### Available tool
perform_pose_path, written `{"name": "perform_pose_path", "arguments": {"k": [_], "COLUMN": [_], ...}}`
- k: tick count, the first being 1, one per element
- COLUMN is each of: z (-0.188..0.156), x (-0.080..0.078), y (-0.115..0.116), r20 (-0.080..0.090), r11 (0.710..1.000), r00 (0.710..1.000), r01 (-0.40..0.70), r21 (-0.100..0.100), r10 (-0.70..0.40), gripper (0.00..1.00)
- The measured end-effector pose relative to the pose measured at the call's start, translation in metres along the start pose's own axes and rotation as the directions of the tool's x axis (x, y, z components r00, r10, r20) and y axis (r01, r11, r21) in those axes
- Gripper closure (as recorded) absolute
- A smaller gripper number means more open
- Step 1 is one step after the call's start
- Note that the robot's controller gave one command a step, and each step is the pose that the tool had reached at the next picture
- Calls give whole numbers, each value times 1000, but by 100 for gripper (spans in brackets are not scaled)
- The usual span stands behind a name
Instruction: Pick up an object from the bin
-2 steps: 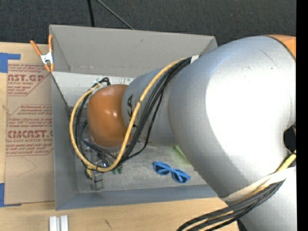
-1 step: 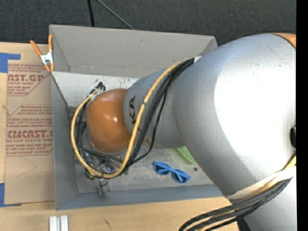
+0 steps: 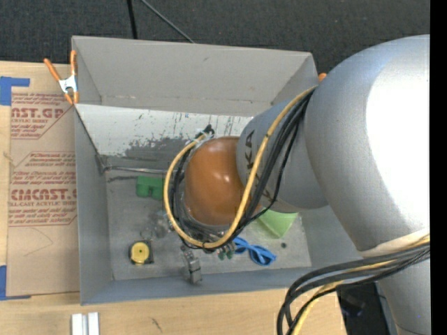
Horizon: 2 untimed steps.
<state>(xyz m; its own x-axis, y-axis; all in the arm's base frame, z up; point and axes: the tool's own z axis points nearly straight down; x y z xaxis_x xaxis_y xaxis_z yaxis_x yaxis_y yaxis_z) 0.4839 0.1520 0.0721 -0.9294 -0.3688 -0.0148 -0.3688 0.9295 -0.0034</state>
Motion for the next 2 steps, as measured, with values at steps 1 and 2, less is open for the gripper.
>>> {"name": "perform_pose_path", "arguments": {"k": [1,2], "z": [0,-1], "x": [-30,-28], "y": [71,68], "r20": [-4,-8], "r11": [993,994], "r00": [993,994], "r01": [116,112], "r21": [-6,-6], "r10": [-116,-112], "gripper": [0,100]}}
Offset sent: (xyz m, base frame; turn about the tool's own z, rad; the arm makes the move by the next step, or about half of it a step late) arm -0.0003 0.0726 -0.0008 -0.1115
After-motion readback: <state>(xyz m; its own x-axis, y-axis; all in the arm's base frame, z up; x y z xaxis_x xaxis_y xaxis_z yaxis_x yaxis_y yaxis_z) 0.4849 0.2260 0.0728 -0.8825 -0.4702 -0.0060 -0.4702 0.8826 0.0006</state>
